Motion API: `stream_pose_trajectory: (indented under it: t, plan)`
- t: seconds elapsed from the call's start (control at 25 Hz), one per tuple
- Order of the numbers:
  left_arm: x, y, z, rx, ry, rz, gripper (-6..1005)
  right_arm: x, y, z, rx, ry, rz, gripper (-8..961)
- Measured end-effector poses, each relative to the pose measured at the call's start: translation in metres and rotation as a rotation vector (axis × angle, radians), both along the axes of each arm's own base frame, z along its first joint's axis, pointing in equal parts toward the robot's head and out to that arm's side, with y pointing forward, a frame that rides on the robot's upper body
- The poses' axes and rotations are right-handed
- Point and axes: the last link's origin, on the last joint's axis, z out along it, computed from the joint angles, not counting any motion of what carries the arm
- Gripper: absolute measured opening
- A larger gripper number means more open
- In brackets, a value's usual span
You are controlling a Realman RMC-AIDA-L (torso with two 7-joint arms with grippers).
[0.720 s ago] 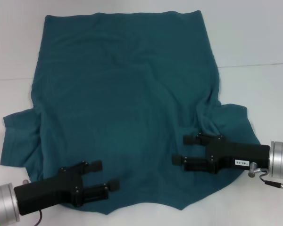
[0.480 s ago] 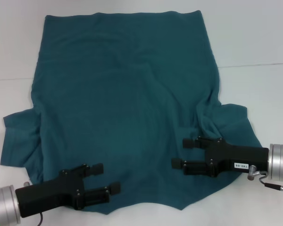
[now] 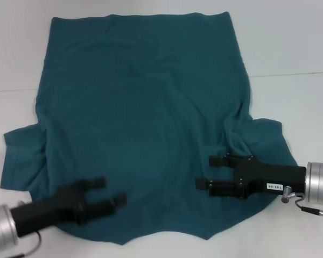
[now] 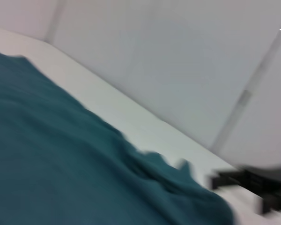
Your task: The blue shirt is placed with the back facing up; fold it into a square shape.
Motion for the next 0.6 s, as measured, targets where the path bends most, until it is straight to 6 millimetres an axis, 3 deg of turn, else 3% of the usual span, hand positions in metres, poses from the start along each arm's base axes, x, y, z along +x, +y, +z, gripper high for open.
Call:
stream_pose_trajectory:
  t: [0.6]
  plan:
    - [-0.051,0.034,0.059,0.295,-0.005,0.352,920,-0.003,0.001,-0.008,0.016,0.029,-0.033,912]
